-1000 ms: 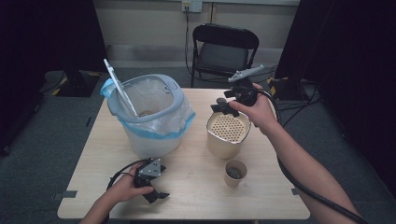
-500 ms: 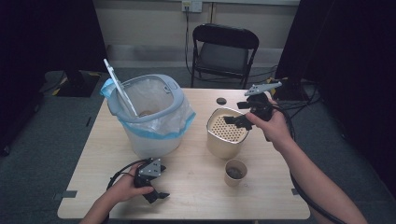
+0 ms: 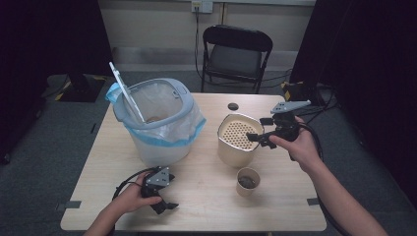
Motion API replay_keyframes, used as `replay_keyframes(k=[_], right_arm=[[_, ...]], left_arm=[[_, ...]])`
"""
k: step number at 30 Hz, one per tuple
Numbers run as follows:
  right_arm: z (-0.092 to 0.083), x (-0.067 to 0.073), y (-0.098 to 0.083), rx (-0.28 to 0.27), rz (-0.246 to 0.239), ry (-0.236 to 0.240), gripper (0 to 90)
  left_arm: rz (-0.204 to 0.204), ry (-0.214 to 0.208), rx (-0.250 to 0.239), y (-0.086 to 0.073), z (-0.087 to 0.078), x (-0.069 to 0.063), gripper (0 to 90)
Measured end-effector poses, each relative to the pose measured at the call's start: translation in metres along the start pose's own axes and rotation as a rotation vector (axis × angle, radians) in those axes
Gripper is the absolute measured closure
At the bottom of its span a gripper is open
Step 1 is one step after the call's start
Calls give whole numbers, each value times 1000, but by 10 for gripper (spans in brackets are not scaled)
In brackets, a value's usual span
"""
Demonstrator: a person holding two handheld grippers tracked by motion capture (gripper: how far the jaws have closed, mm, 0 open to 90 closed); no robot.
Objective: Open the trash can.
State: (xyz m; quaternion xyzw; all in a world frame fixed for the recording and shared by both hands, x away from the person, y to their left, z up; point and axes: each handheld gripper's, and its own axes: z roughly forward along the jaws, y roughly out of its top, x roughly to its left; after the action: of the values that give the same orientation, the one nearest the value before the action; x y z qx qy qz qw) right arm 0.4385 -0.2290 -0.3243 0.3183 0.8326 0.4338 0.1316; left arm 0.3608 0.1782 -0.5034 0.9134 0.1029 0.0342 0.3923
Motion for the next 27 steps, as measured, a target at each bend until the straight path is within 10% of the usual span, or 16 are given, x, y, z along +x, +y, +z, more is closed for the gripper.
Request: replay_keyframes(k=[27], right_arm=[[-21,-10,-57,-10,21,16,148]], left_arm=[[0,-1,-1,0,0,0,0]])
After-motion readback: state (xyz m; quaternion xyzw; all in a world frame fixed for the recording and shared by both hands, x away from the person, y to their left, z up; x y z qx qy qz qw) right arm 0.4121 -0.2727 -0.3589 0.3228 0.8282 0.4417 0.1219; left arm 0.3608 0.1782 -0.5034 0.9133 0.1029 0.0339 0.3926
